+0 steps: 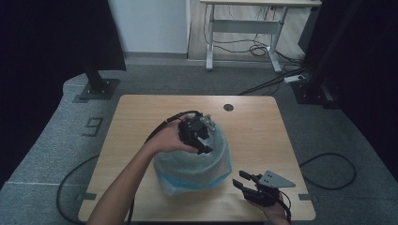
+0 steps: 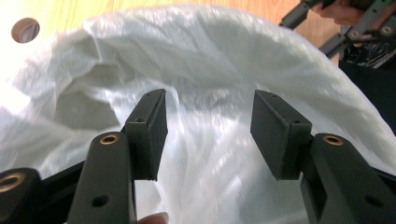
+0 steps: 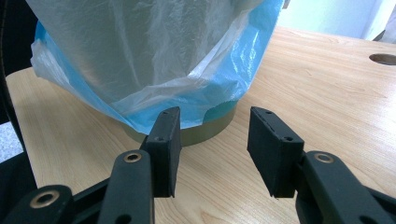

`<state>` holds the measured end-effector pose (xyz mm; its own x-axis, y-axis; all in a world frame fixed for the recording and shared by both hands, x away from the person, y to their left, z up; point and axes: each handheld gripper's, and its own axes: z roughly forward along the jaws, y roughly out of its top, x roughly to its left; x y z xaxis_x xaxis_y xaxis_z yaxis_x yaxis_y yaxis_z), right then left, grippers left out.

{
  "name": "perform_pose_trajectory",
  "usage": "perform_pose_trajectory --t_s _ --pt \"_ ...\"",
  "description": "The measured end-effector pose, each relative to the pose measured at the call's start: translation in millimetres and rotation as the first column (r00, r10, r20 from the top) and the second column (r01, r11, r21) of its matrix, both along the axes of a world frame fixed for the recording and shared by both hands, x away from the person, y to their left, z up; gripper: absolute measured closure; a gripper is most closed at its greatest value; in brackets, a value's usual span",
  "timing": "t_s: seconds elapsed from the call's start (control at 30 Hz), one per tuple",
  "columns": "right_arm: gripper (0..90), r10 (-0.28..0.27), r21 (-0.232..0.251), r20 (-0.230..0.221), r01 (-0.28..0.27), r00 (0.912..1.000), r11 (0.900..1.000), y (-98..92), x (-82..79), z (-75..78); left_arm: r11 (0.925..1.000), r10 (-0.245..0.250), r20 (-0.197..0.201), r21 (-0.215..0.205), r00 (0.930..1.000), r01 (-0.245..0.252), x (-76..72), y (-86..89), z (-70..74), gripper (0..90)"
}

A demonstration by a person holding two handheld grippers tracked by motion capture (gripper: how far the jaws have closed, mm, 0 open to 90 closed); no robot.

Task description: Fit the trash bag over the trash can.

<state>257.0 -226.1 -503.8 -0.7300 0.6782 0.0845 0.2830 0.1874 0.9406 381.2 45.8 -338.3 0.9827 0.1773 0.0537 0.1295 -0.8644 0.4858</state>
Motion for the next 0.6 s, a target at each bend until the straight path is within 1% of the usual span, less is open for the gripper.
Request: perform_pose_trajectory --t_s 0.17,0.37,0.43,0.5,0.6 --pt "53.4 0.001 -0.003 -0.002 -0.001 1.0000 1.000 0.7 0.5 -0.3 0.9999 -0.006 0.001 0.009 1.0000 0.006 -11.7 14.1 -4.0 45.7" --pt "53.4 0.001 -0.003 -0.002 -0.001 1.0000 1.000 1.9 0.2 -0.7 1.0000 -0.007 -0.011 0.003 0.9999 0.007 -22.3 32.5 -5.3 45.7" --pt "53.3 0.002 -0.007 -0.004 -0.002 1.0000 1.000 2.4 0.5 -1.0 0.9998 -0.018 -0.025 0.008 0.9995 0.018 -25.6 35.7 -6.4 45.7" --pt "53.3 0.003 -0.007 -0.007 -0.003 1.0000 1.000 3.2 0.9 -1.9 0.9992 -0.032 -0.034 0.024 0.9989 0.033 -28.6 36.4 -8.9 45.6" --pt "53.3 0.003 -0.012 -0.008 -0.003 1.0000 1.000 3.6 1.2 -2.4 0.9981 -0.040 -0.045 0.046 0.9982 0.042 -31.6 35.1 -14.4 45.3"
